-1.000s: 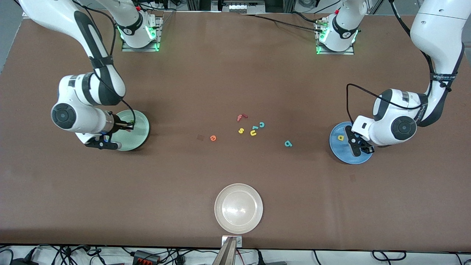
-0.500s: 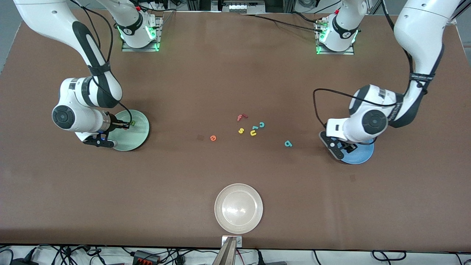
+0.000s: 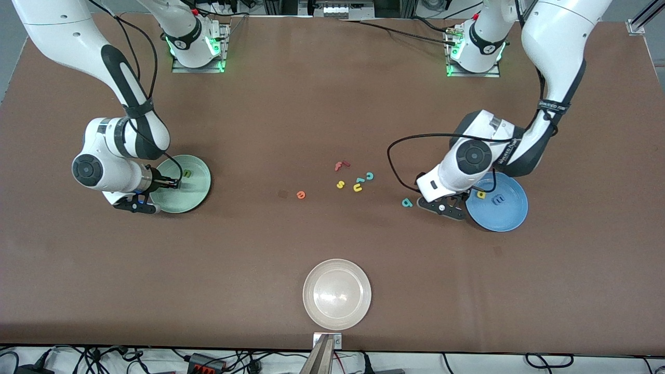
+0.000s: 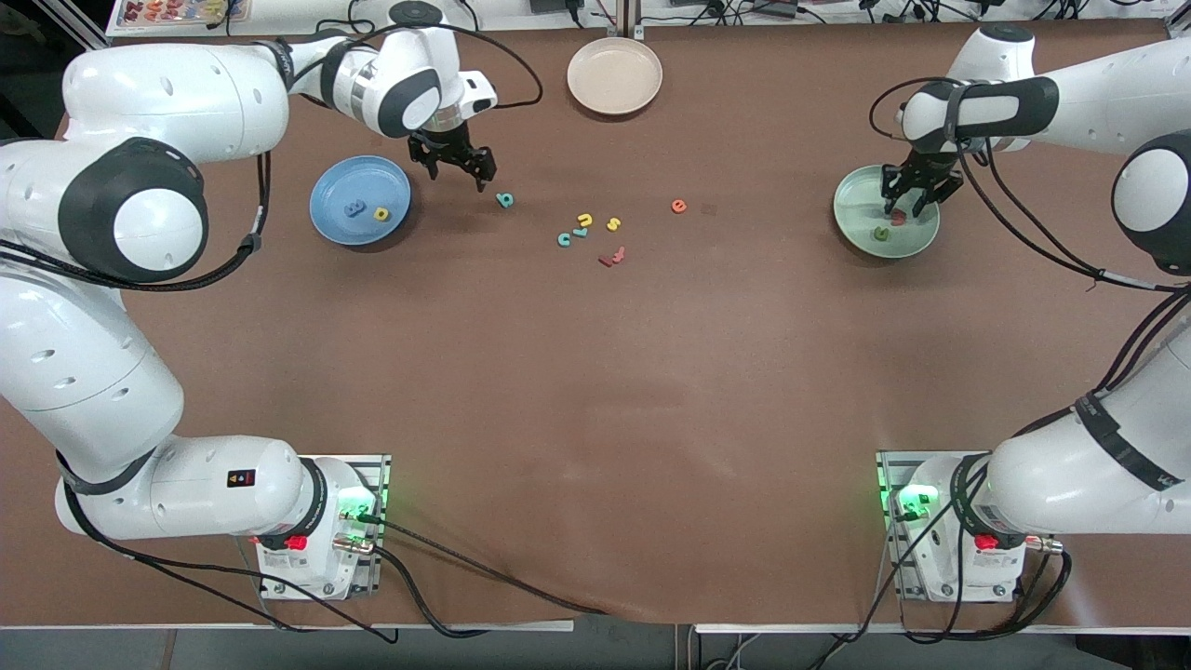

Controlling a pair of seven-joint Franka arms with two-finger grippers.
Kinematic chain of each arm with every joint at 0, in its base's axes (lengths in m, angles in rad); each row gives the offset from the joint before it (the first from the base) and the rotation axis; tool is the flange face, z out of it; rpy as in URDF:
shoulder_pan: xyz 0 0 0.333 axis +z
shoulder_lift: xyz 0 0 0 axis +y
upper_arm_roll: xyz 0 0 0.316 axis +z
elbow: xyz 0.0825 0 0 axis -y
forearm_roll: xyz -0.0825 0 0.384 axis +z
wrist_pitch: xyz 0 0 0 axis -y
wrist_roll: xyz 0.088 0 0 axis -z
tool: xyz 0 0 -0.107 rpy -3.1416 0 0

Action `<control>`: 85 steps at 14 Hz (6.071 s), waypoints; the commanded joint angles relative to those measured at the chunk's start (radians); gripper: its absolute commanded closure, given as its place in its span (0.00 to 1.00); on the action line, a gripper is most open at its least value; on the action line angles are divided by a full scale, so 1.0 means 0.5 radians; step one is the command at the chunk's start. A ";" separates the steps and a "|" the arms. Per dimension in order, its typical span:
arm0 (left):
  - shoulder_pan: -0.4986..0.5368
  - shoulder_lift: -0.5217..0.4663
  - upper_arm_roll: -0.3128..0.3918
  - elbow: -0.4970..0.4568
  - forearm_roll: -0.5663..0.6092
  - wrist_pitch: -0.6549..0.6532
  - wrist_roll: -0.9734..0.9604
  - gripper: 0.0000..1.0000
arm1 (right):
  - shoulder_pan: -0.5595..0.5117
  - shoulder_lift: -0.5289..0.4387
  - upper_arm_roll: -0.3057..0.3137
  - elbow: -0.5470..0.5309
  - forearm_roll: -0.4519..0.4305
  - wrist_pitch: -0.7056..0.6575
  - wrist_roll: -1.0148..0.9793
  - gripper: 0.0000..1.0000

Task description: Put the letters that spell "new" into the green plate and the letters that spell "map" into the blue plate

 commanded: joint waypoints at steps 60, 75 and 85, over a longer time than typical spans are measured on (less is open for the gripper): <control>0.545 -0.370 -0.198 1.046 -0.265 -1.467 0.756 0.00 | 0.592 0.029 -0.232 0.054 0.046 -0.157 0.345 0.93; -0.059 -1.259 0.857 0.442 -0.676 -1.370 0.838 0.00 | 0.552 -0.189 -0.254 0.786 0.055 -1.018 0.354 0.00; -0.066 -1.134 0.886 0.415 -0.707 -1.253 0.959 0.00 | 0.390 -0.256 -0.290 1.324 0.052 -1.353 0.234 0.00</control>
